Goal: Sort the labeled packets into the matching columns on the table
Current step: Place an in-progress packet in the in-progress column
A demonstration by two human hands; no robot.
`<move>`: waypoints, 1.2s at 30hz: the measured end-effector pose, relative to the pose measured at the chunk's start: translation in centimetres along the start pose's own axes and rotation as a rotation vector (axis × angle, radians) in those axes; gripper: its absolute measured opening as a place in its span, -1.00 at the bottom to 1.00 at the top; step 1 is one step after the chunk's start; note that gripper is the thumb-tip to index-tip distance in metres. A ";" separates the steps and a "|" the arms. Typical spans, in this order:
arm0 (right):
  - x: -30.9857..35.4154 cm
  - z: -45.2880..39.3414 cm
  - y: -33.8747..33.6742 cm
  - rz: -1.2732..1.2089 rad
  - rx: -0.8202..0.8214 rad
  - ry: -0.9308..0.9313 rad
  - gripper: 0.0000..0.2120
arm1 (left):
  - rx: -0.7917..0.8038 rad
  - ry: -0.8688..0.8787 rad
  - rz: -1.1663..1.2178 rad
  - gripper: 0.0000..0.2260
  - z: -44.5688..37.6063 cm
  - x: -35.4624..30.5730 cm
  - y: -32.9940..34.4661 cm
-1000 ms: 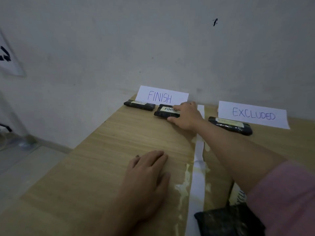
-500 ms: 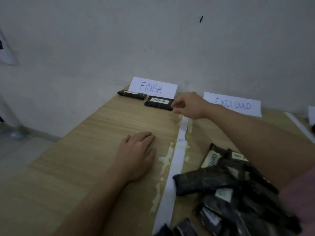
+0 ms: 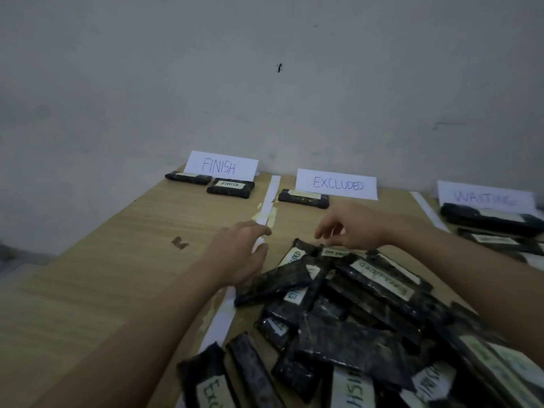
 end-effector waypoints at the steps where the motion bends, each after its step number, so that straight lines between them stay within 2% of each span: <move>1: -0.6 0.5 -0.1 0.002 0.011 0.030 -0.78 | 0.002 0.021 -0.012 -0.68 -0.4 -0.9 -0.1; 6: -2.7 2.7 0.3 -0.045 0.077 0.151 -0.73 | 0.028 0.127 -0.091 -0.67 -2.2 -4.3 -0.1; 8: -3.0 3.1 0.4 -0.139 -0.010 0.155 -0.72 | 0.044 0.146 -0.118 -0.66 -2.7 -5.2 0.1; 11: -3.4 3.5 0.0 -0.289 -0.249 0.139 -0.68 | 0.042 0.129 -0.077 -0.65 -3.4 -6.2 0.2; 14: -3.8 4.6 -1.2 -0.494 -0.457 0.101 -0.72 | -0.012 0.029 0.249 -0.63 -3.8 -7.4 0.0; 18: -3.9 6.4 -3.0 -0.828 -0.592 0.074 -0.70 | -0.067 -0.150 0.799 -0.78 -4.1 -9.7 -1.1; 21: -4.2 8.0 -4.3 -0.919 -0.652 0.046 -0.70 | -0.040 -0.175 0.989 -0.80 -4.3 -11.1 -1.9; 25: -4.8 10.0 -5.5 -0.962 -0.699 0.004 -0.70 | -0.011 -0.172 1.110 -0.79 -4.4 -12.9 -2.5; 28: -5.4 11.4 -5.9 -0.873 -0.784 0.036 -0.75 | -0.008 -0.188 1.159 -0.82 -4.7 -14.9 -2.7; 32: -6.2 14.0 -6.3 -0.152 -0.951 0.057 -0.83 | -0.003 -0.180 1.153 -0.85 -5.0 -18.6 -2.3; 33: -6.5 14.7 -6.2 -0.040 -0.943 0.048 -0.79 | 0.005 -0.177 1.155 -0.85 -5.1 -19.6 -2.0; 36: -7.5 17.1 -6.1 0.071 -0.892 0.077 -0.63 | 0.045 -0.162 1.169 -0.87 -5.6 -22.9 -0.9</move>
Point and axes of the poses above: each hand's wrist, its own z-axis away from the middle knuckle, its own y-axis out of the palm, x = y × z, the point moved 1 cm from there along -z, towards the middle knuckle, and after that the axes turned 4 degrees about -x, right-handed, at the moved point
